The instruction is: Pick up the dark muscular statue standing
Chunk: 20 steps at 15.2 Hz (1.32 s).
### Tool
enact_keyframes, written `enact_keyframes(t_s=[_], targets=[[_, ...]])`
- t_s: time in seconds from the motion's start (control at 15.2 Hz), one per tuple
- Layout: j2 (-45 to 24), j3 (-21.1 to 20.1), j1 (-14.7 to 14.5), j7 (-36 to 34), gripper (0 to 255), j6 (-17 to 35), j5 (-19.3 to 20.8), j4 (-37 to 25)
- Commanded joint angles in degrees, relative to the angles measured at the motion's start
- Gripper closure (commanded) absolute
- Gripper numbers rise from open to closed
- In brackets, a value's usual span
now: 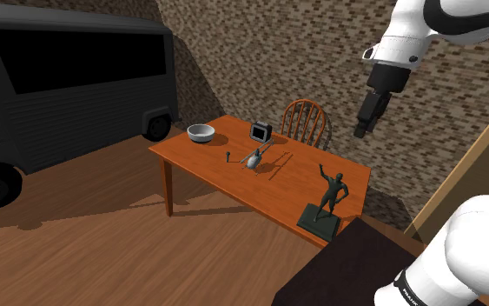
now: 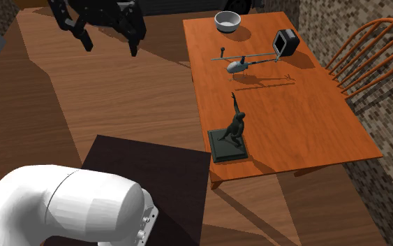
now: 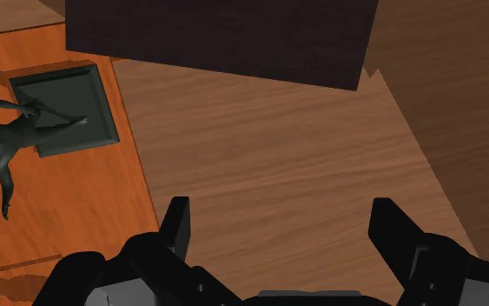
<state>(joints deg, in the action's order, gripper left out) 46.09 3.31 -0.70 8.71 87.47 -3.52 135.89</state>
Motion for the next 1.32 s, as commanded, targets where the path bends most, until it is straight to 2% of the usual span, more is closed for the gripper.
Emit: enact_keyframes(t_s=[0.0,0.66,1.25], targets=[[0.0,0.0,0.0,0.0,0,0.0,0.0,0.0],[-9.5,7.9,3.1,9.2,0,15.1,6.4,6.7],[-24.5,15.2,4.9,17.4,0,29.4,9.3,6.5]])
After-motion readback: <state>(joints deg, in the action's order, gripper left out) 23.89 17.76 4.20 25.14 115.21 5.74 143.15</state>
